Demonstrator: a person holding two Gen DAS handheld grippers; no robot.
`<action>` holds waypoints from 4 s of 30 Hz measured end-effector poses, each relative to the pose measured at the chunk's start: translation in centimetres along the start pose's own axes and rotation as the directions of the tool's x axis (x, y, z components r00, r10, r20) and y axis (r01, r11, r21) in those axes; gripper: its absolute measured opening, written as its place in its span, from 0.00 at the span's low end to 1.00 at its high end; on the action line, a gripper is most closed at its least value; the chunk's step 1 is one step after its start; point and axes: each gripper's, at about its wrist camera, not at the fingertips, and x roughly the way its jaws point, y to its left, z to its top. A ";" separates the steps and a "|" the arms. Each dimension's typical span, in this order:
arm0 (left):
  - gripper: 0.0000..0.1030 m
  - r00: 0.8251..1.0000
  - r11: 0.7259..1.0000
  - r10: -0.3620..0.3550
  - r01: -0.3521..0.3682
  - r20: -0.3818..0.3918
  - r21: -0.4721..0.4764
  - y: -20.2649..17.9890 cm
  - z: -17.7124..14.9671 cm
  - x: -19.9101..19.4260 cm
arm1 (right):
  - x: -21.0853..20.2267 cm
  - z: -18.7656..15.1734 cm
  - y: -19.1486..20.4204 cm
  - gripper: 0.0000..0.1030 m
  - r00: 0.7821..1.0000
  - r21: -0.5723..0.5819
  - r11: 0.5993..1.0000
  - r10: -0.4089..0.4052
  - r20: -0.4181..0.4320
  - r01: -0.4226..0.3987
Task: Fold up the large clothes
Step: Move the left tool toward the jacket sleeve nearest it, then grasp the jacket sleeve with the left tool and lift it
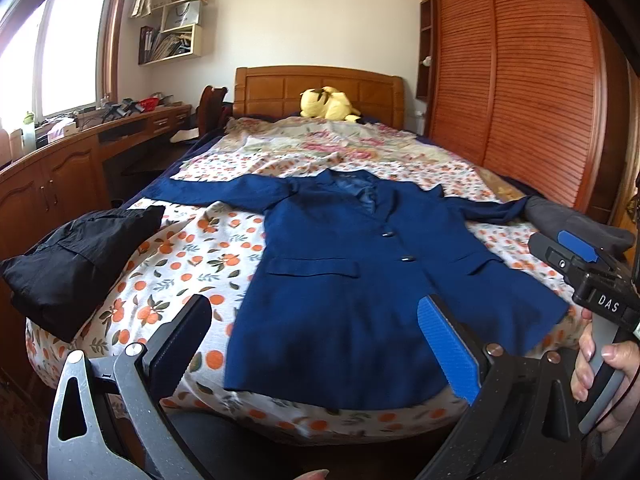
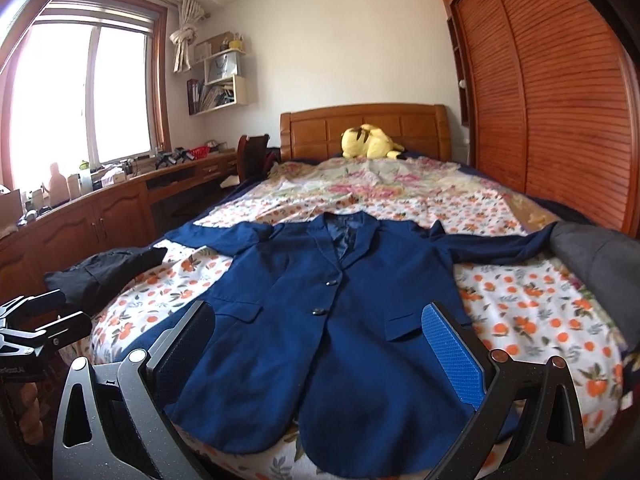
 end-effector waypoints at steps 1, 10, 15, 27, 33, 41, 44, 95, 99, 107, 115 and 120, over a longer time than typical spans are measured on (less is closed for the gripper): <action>1.00 1.000 1.000 0.006 -0.006 -0.006 0.002 0.3 -0.1 0.6 | 0.7 0.1 -0.1 1.00 1.000 0.001 1.000 0.002 -0.003 -0.002; 1.00 0.996 0.999 0.047 -0.048 -0.071 -0.012 4.2 -0.1 6.5 | 7.4 1.4 -0.3 1.00 0.999 -0.027 0.999 0.031 -0.011 -0.031; 1.00 0.993 0.997 0.078 -0.079 -0.087 0.000 6.4 0.7 9.1 | 11.4 2.6 0.2 1.00 0.998 -0.070 0.996 0.059 -0.018 -0.060; 1.00 0.982 0.996 0.094 -0.092 -0.163 0.019 11.7 3.4 15.4 | 22.2 4.0 1.3 1.00 0.988 -0.158 0.979 0.113 -0.108 -0.130; 0.99 0.969 0.994 0.101 -0.108 -0.227 -0.017 14.4 3.7 18.8 | 25.0 2.9 0.6 1.00 0.971 -0.143 0.976 0.135 -0.199 -0.165; 0.82 0.964 0.993 0.054 -0.079 -0.260 -0.086 17.4 7.3 25.1 | 25.6 3.1 0.5 1.00 0.966 -0.122 0.978 0.139 -0.219 -0.168; 0.73 0.957 0.991 0.091 -0.114 -0.275 -0.068 17.9 9.4 27.9 | 25.8 3.1 0.9 1.00 0.966 -0.121 0.979 0.136 -0.221 -0.165; 0.01 0.968 0.996 0.080 -0.067 -0.237 0.059 7.2 20.1 32.3 | 26.0 2.5 0.9 1.00 0.963 -0.111 0.979 0.144 -0.230 -0.173; 0.09 0.966 0.991 0.105 -0.081 -0.237 0.111 6.9 19.5 31.6 | 26.0 2.5 0.9 1.00 0.963 -0.110 0.979 0.143 -0.230 -0.172; 0.72 0.977 0.992 0.111 -0.099 -0.182 0.073 10.6 18.1 30.4 | 26.1 2.6 0.9 1.00 0.961 -0.112 0.979 0.143 -0.235 -0.173; 0.72 0.946 0.978 0.200 -0.208 -0.255 -0.005 18.1 15.4 36.3 | 26.2 2.6 0.9 1.00 0.959 -0.119 0.978 0.139 -0.245 -0.172; 0.72 0.911 0.963 0.222 -0.261 -0.348 -0.071 22.9 13.5 40.5 | 26.3 2.6 0.9 1.00 0.958 -0.120 0.977 0.140 -0.249 -0.174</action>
